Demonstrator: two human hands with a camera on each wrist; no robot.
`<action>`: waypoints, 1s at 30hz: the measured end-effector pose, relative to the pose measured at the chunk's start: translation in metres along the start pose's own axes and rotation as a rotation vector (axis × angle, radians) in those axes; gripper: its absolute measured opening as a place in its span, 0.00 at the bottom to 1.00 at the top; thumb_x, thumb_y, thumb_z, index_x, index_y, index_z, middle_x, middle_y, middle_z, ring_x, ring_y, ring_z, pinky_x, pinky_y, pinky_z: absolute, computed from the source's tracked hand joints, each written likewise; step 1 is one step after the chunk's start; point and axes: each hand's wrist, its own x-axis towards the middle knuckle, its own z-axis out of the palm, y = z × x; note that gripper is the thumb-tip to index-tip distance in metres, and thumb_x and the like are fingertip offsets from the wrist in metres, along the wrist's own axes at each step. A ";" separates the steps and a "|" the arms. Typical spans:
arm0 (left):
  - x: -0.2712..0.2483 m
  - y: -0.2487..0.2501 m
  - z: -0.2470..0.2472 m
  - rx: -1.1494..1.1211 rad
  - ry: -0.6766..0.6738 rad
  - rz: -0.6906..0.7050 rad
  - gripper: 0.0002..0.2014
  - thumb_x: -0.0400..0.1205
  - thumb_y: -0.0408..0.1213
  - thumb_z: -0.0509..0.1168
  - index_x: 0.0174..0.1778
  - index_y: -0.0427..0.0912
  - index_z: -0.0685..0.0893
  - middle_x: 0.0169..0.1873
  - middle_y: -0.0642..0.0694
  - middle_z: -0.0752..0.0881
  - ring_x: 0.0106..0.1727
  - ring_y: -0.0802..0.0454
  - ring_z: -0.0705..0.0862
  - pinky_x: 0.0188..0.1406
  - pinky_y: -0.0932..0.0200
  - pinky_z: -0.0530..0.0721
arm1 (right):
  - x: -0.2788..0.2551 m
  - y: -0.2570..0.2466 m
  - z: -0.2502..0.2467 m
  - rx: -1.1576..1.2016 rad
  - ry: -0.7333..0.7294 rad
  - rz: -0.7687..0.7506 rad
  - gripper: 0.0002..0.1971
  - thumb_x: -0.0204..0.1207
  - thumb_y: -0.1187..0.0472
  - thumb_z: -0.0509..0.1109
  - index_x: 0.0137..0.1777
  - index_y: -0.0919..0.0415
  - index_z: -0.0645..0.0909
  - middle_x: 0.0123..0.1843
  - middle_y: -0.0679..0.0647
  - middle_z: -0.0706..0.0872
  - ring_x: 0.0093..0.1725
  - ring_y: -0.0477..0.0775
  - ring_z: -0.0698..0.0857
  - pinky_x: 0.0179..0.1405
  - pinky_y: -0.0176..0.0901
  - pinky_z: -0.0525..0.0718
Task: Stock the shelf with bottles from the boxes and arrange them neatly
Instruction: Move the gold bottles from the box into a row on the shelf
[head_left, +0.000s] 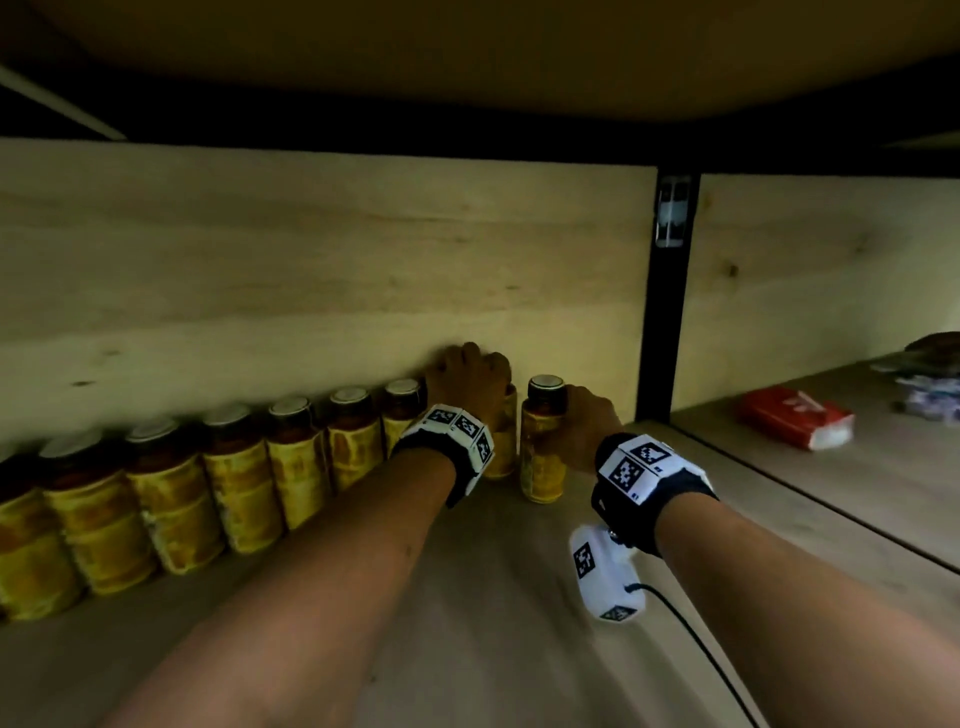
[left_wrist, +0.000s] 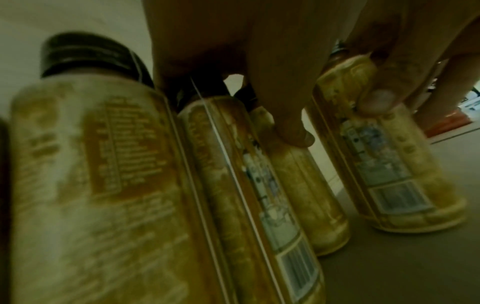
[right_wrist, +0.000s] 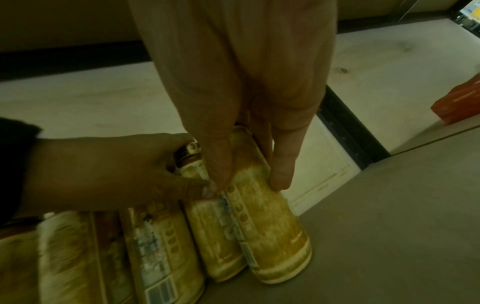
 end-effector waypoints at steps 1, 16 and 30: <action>0.003 -0.002 0.003 -0.011 -0.005 0.001 0.33 0.78 0.55 0.68 0.75 0.44 0.67 0.72 0.34 0.68 0.72 0.30 0.68 0.63 0.33 0.74 | 0.008 -0.001 0.001 0.008 0.004 -0.003 0.29 0.70 0.56 0.79 0.70 0.58 0.75 0.64 0.59 0.83 0.62 0.62 0.83 0.51 0.45 0.80; -0.029 -0.009 -0.041 -0.073 -0.161 0.104 0.46 0.76 0.54 0.71 0.83 0.44 0.52 0.80 0.38 0.60 0.80 0.35 0.59 0.77 0.32 0.60 | -0.020 0.002 -0.012 0.158 -0.149 -0.059 0.43 0.76 0.60 0.76 0.84 0.65 0.54 0.79 0.63 0.70 0.76 0.65 0.72 0.69 0.49 0.73; -0.302 -0.071 -0.124 -0.489 -0.343 0.053 0.13 0.77 0.46 0.72 0.50 0.41 0.89 0.38 0.49 0.89 0.39 0.52 0.88 0.37 0.63 0.81 | -0.259 -0.056 -0.016 0.016 -0.646 -0.368 0.07 0.78 0.67 0.70 0.49 0.70 0.86 0.40 0.59 0.92 0.37 0.52 0.87 0.32 0.37 0.85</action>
